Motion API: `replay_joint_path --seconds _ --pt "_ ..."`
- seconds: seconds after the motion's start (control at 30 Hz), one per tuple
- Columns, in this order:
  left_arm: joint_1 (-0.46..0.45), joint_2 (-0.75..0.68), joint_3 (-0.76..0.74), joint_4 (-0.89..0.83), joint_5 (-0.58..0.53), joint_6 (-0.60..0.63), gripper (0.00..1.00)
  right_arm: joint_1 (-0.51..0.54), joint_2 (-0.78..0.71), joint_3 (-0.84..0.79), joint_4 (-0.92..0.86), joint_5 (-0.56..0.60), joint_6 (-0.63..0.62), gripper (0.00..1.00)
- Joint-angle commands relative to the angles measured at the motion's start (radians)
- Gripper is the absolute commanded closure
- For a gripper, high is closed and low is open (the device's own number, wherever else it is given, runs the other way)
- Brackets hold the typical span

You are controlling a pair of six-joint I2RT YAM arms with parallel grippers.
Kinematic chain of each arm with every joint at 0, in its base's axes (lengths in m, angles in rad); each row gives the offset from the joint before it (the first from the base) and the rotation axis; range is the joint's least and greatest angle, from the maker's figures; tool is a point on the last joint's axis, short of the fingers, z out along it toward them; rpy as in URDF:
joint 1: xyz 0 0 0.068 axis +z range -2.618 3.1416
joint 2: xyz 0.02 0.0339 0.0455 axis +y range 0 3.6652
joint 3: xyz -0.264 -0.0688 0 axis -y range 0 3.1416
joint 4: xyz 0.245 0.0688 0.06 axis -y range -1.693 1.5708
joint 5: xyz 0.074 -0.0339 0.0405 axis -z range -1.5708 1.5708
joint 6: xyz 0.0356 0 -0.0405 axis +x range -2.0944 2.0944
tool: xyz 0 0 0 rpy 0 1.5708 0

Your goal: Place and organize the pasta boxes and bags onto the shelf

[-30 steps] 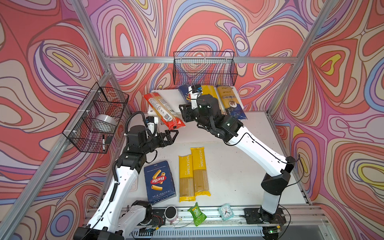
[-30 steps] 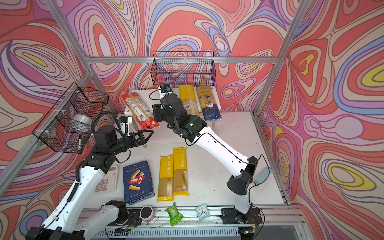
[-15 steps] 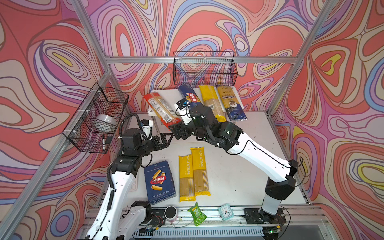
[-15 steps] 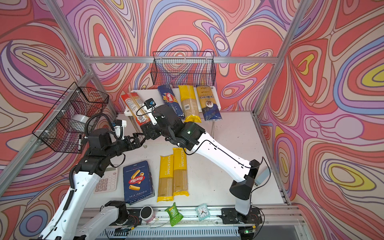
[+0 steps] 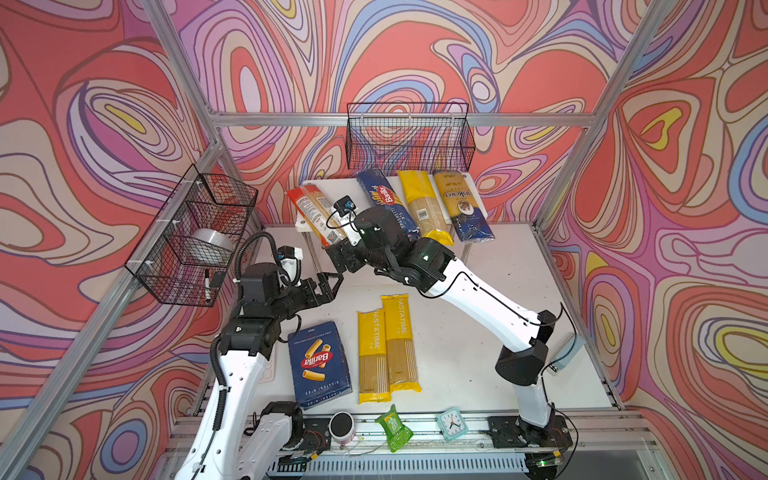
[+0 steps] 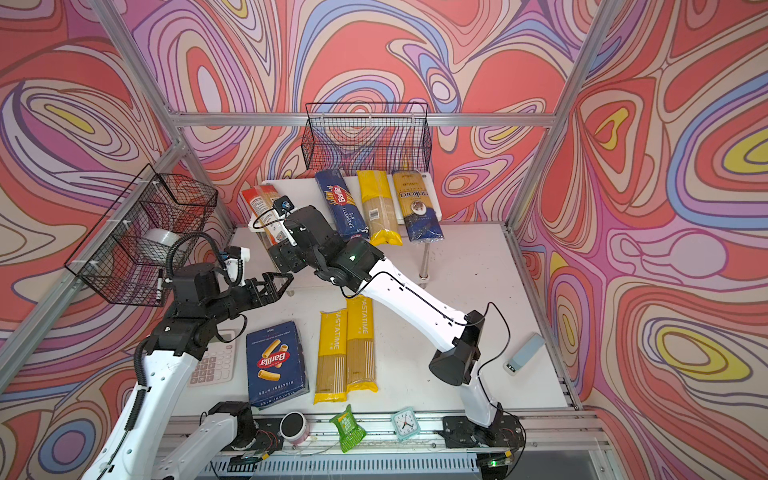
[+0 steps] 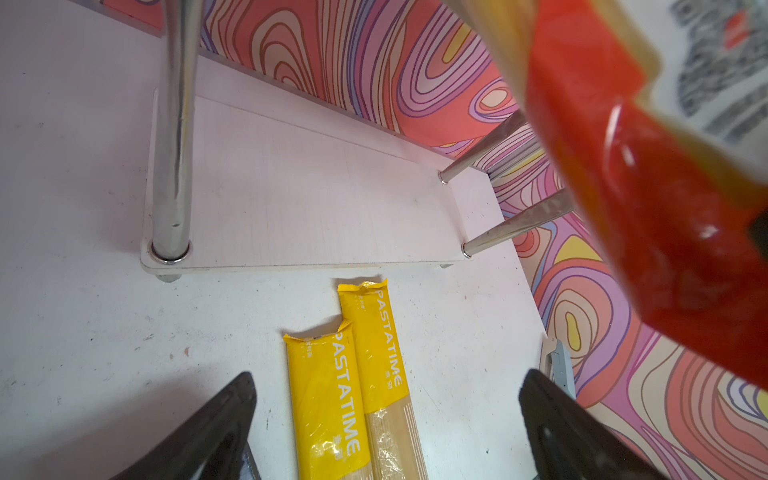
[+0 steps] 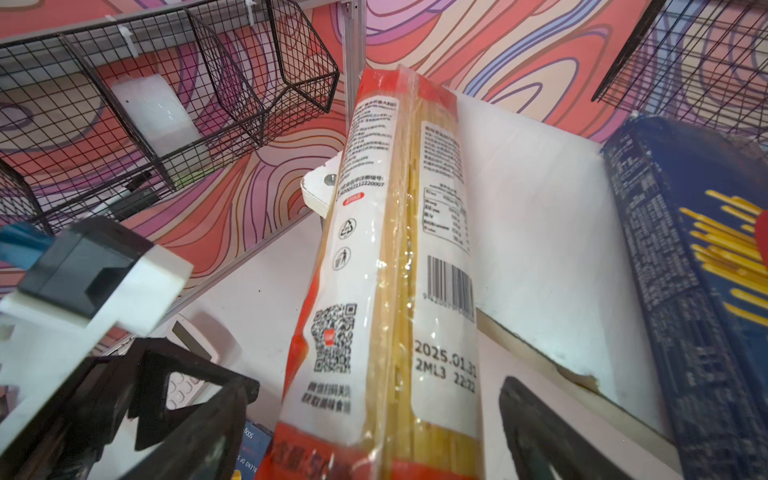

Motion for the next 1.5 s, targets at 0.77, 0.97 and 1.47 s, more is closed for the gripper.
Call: replay_joint_path --seconds 0.77,0.97,1.47 --pt "0.010 -0.039 -0.006 -0.043 0.006 0.023 0.00 -0.035 0.128 0.131 0.021 0.039 0.043 0.50" --pt "0.010 -0.039 -0.006 -0.044 0.008 0.018 0.00 -0.036 0.084 0.132 0.034 0.095 0.141 0.84" --pt "0.010 -0.041 -0.003 -0.045 0.014 0.018 0.00 -0.036 0.069 0.162 0.116 0.196 0.180 0.93"
